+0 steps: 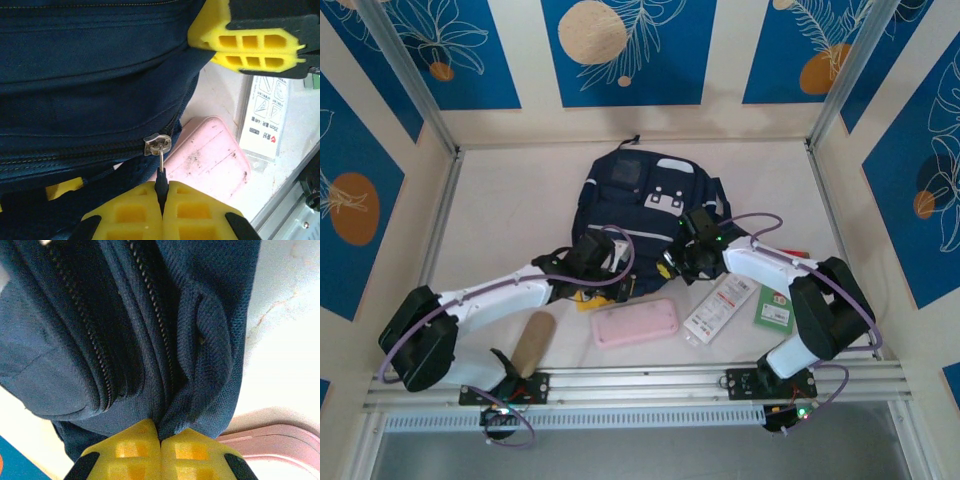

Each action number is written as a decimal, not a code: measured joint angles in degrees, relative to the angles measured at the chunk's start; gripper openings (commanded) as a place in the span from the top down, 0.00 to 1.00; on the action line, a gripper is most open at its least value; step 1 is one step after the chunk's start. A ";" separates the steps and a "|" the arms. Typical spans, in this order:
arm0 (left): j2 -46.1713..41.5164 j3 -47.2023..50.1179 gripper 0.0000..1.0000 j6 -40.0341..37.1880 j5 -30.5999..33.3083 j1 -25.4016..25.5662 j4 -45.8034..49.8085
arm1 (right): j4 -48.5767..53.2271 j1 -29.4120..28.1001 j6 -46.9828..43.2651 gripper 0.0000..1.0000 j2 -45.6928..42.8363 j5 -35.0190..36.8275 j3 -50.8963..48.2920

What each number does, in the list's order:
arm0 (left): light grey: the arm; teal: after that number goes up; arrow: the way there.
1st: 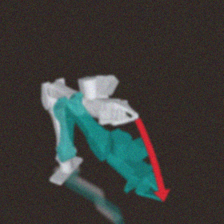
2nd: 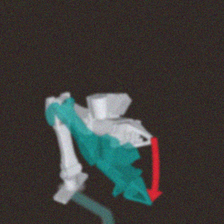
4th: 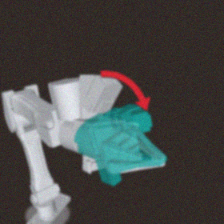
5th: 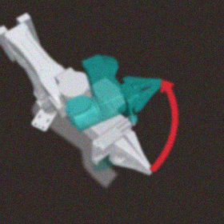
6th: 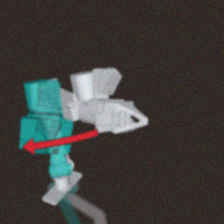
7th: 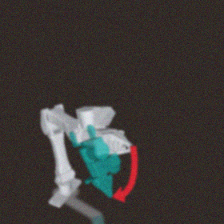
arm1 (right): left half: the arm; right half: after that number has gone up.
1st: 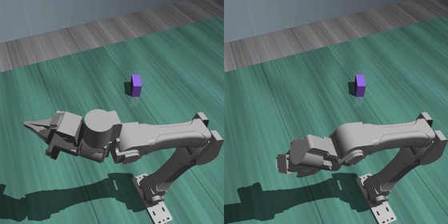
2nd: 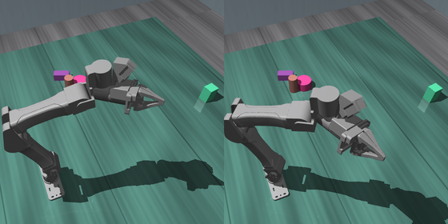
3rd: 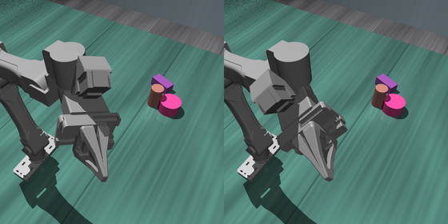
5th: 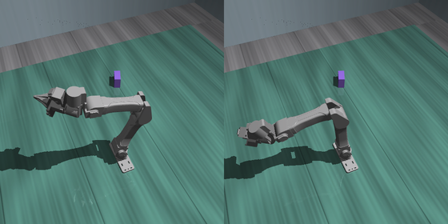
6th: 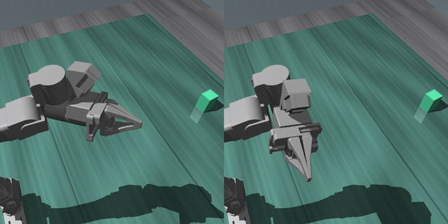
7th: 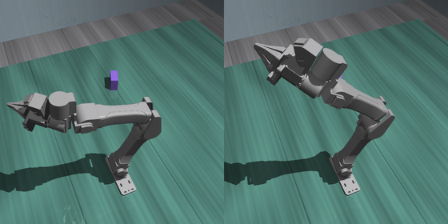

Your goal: Pack the student bag

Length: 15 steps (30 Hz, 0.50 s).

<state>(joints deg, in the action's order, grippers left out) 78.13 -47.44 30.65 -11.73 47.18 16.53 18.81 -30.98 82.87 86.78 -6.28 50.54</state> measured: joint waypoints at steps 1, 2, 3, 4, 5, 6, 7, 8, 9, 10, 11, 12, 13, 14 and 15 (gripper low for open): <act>-0.33 -0.02 1.00 -0.31 0.48 -0.02 0.46 | -0.04 0.35 -0.57 1.00 -0.46 0.02 -0.02; -0.70 -0.07 1.00 -0.72 1.05 -0.04 0.87 | -0.09 0.70 -1.18 1.00 -1.01 0.04 -0.07; -0.96 -0.11 1.00 -0.90 1.46 -0.11 1.14 | -0.04 1.07 -1.84 1.00 -1.57 0.11 -0.07; -1.22 -0.11 1.00 -1.11 1.77 -0.31 1.33 | 0.04 1.36 -2.43 1.00 -2.10 0.28 -0.09; -1.60 -0.11 1.00 -1.29 1.97 -0.59 1.70 | 0.13 1.79 -3.15 1.00 -2.75 0.37 -0.09; -1.88 -0.11 1.00 -1.36 2.19 -0.83 1.95 | 0.26 2.14 -3.74 1.00 -3.19 0.55 -0.09; -2.21 -0.11 1.00 -1.55 2.45 -1.16 2.29 | 0.50 2.60 -4.48 1.00 -3.76 0.76 -0.09; -2.60 -0.11 1.00 -1.81 2.78 -1.62 2.60 | 0.72 3.13 -5.22 1.00 -4.17 0.92 -0.09; -2.89 -0.11 1.00 -2.14 2.89 -2.01 2.86 | 0.90 3.52 -5.75 1.00 -4.48 0.96 -0.09; -3.17 -0.11 1.00 -2.36 3.06 -2.49 3.10 | 1.18 4.04 -6.49 1.00 -4.72 1.01 -0.09; -3.48 -0.11 1.00 -2.62 3.06 -3.06 3.48 | 1.55 4.63 -7.21 1.00 -4.92 1.05 -0.09; -3.67 -0.11 1.00 -2.78 3.10 -3.56 3.78 | 1.77 5.07 -7.76 1.00 -5.01 1.07 -0.09; -3.85 -0.11 1.00 -2.86 3.08 -4.33 4.11 | 2.01 5.66 -8.41 1.00 -5.11 1.07 -0.07; -3.96 -0.09 1.00 -3.17 3.06 -5.09 4.39 | 2.27 6.23 -9.07 1.00 -5.18 1.07 -0.04; -4.02 -0.09 1.00 -3.37 3.08 -5.68 4.72 | 2.51 6.86 -9.53 1.00 -5.25 1.03 0.07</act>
<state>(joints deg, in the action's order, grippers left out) 74.11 -47.53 27.29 -8.64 41.50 21.26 21.32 -24.12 73.34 81.54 -5.26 50.61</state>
